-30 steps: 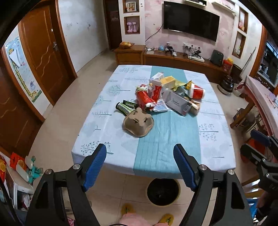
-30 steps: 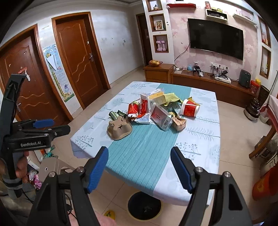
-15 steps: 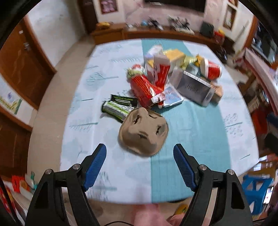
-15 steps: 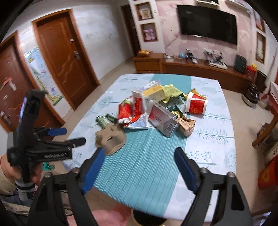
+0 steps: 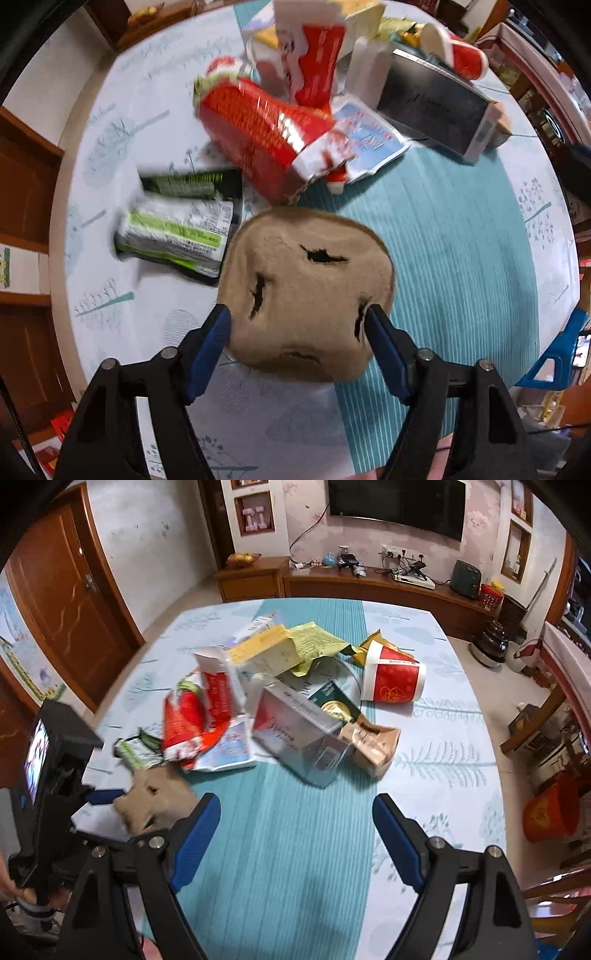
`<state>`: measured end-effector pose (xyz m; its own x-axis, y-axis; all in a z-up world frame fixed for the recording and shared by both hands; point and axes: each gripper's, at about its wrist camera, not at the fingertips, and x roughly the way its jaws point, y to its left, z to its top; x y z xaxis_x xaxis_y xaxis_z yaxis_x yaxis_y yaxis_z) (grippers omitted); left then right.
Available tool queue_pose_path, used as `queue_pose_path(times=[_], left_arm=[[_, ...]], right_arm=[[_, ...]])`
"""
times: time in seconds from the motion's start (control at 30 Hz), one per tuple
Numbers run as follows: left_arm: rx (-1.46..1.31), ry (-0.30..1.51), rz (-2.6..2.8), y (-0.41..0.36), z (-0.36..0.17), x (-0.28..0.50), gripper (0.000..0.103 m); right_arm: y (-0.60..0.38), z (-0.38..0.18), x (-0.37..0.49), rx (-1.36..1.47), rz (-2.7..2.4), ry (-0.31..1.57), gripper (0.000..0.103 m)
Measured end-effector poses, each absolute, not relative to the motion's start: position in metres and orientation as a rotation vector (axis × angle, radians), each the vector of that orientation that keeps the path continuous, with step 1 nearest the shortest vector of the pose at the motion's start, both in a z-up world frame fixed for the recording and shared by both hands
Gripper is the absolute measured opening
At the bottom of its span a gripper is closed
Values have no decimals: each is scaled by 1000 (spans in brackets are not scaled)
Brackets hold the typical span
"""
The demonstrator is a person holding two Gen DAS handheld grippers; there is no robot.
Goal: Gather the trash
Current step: 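Grasp the brown pulp tray with the left gripper while the right grasps the silver box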
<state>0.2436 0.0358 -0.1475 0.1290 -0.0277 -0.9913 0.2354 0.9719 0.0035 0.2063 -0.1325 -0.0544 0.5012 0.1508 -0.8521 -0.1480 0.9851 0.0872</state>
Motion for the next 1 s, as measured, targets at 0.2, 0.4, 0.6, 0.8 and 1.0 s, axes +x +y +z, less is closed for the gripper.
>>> queue_pose_path(times=[0.2, 0.4, 0.6, 0.8, 1.0], left_arm=[[94, 1428, -221, 44, -141, 249, 72], [82, 1411, -242, 59, -130, 248, 72], [53, 1414, -217, 74, -123, 253, 72], [26, 1409, -208, 86, -118, 251, 72], [26, 1387, -221, 86, -105, 247, 72]], right_arm=[[-119, -58, 248, -101, 223, 1022, 85], [-99, -76, 298, -249, 269, 1049, 81], [-92, -108, 332, -291, 309, 1188, 52], [-79, -106, 316, -312, 376, 1180, 23], [-84, -88, 278, -179, 377, 1151, 21]])
